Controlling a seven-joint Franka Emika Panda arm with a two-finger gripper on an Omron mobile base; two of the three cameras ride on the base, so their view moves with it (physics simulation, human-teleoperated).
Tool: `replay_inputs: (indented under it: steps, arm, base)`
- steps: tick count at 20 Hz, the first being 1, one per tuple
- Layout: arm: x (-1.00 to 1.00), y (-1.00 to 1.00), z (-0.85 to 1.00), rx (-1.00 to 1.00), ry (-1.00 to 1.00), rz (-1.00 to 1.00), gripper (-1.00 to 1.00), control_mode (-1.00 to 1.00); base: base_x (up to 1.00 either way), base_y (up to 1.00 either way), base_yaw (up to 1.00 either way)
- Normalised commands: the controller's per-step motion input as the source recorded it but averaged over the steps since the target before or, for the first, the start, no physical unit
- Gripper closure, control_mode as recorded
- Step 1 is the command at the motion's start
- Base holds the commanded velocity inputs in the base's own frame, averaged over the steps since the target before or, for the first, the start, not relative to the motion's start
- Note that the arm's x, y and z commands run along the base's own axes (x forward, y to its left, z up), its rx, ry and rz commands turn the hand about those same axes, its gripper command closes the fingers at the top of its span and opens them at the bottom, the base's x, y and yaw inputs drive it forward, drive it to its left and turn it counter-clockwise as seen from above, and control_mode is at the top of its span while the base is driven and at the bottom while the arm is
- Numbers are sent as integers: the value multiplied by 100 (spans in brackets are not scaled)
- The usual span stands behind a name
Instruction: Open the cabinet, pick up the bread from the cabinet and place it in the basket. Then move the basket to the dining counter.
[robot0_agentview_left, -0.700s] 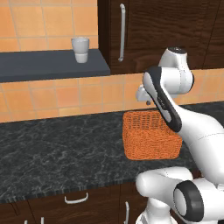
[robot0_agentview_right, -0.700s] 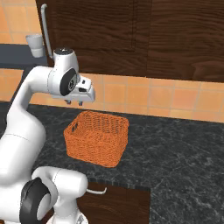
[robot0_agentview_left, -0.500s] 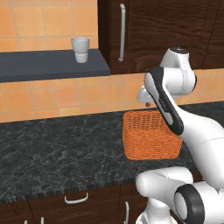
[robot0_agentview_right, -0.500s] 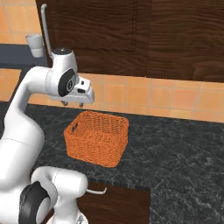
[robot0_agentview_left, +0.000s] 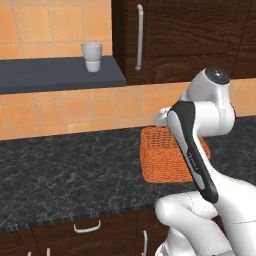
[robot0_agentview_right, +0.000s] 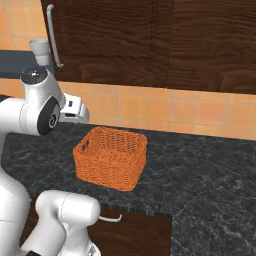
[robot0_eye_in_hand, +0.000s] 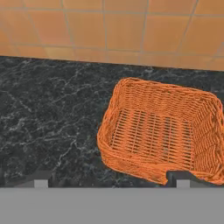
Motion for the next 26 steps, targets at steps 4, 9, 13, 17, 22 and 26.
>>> replay_inputs:
  steps: [4, 9, 13, 17, 22, 26]
  arm:
    - [0, 70, 69, -1, -12, 0, -100, -100]
    - [0, 48, 74, -4, -11, -1, -100, -100]
    - [0, 8, 60, -3, -25, 0, -100, -100]
    - [1, 8, 56, -4, -36, 0, -100, -100]
    - [24, 1, 59, 0, -15, -1, -100, -100]
    - [21, 14, 80, 0, -2, 0, -100, -100]
  base:
    - [0, 0, 0]
    - [0, 0, 0]
    - [0, 0, 0]
    - [0, 0, 0]
    - [0, 0, 0]
    - [0, 0, 0]
